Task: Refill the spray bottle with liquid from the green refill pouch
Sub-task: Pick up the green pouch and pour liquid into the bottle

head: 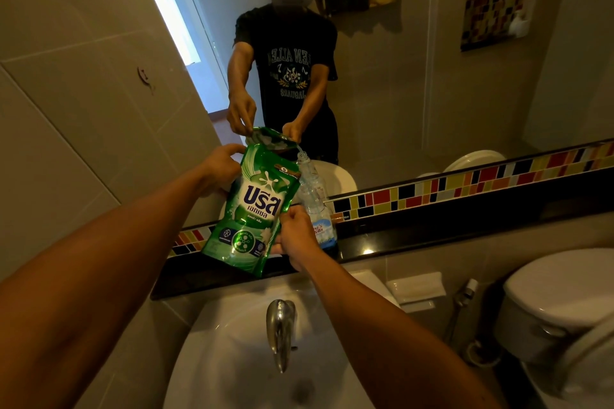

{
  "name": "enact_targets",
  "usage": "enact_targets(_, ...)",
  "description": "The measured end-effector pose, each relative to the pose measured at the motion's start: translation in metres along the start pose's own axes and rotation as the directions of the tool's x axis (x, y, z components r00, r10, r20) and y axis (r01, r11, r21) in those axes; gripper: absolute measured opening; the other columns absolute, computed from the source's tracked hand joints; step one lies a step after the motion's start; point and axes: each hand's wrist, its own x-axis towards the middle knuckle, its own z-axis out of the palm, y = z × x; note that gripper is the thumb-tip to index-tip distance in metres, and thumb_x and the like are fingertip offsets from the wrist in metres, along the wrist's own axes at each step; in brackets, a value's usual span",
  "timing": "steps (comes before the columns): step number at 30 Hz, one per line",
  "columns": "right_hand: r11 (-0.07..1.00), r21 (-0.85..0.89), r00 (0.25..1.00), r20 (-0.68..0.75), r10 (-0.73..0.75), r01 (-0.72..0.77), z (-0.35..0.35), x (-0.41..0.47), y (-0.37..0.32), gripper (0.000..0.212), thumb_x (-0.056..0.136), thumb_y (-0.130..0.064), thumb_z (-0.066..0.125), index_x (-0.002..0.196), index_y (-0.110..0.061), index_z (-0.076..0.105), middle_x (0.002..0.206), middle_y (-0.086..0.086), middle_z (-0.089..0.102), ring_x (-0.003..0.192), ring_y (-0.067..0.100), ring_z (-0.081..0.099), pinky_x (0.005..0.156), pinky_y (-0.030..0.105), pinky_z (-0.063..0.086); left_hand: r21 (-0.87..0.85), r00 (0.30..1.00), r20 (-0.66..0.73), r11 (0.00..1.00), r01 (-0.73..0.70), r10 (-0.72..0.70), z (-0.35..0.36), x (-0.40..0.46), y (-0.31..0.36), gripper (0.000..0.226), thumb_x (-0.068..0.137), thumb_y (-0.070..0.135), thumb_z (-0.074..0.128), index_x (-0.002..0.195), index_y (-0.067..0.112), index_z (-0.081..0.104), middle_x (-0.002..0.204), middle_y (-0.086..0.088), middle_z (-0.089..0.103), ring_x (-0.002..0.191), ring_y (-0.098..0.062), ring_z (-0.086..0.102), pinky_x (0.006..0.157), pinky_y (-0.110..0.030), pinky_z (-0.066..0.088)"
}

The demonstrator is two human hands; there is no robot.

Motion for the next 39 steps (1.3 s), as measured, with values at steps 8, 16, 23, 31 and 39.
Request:
enact_targets(8,1.000,0.015,1.000,0.006,0.010,-0.010,0.0020,-0.0003,0.0006,0.017,0.109,-0.028,0.043,0.120,-0.017,0.049,0.124,0.018,0.070,0.104,0.038,0.075,0.069,0.049,0.067,-0.012,1.000,0.014,1.000,0.001,-0.001,-0.0004,0.0000,-0.0001,0.058,0.096,-0.002,0.048,0.147,0.025,0.040,0.124,-0.026,0.059,0.099,-0.038,0.065,0.055,-0.042,0.056)
enact_targets(16,1.000,0.030,1.000,0.002,0.010,-0.010,0.0029,-0.0006,-0.0003,0.016,0.109,-0.026,0.043,0.119,-0.015,0.049,0.124,0.019,0.070,0.104,0.038,0.075,0.062,0.044,0.066,0.009,1.000,0.005,1.000,0.003,-0.004,-0.0016,0.0020,0.0007,0.063,0.094,-0.010,0.042,0.147,0.024,0.040,0.122,-0.026,0.060,0.095,-0.037,0.065,0.052,-0.040,0.055)
enact_targets(23,1.000,0.027,1.000,0.008,0.008,-0.008,0.0043,0.0013,0.0007,0.017,0.109,-0.026,0.040,0.118,-0.016,0.049,0.121,0.018,0.071,0.102,0.037,0.076,0.071,0.054,0.066,0.019,1.000,-0.005,1.000,0.003,-0.003,-0.0028,0.0030,0.0014,0.059,0.094,-0.007,0.044,0.144,0.025,0.044,0.128,-0.026,0.058,0.103,-0.041,0.065,0.053,-0.042,0.057)
enact_targets(31,0.999,0.040,1.000,0.008,0.006,-0.006,0.0051,0.0000,-0.0003,0.014,0.109,-0.025,0.041,0.117,-0.016,0.049,0.122,0.019,0.071,0.103,0.039,0.075,0.070,0.051,0.067,0.022,1.000,0.004,1.000,0.020,-0.020,-0.0046,0.0038,0.0020,0.058,0.095,-0.004,0.046,0.144,0.026,0.043,0.127,-0.025,0.059,0.105,-0.042,0.064,0.056,-0.044,0.058)
enact_targets(39,0.999,0.045,1.000,0.009,0.000,-0.001,0.0061,-0.0015,-0.0011,0.016,0.109,-0.025,0.040,0.120,-0.016,0.049,0.121,0.018,0.071,0.101,0.037,0.076,0.064,0.045,0.066,0.037,1.000,0.003,0.999,0.007,-0.007,-0.0059,0.0032,0.0037,0.058,0.095,-0.004,0.046,0.145,0.025,0.043,0.122,-0.025,0.060,0.100,-0.040,0.065,0.058,-0.044,0.058)
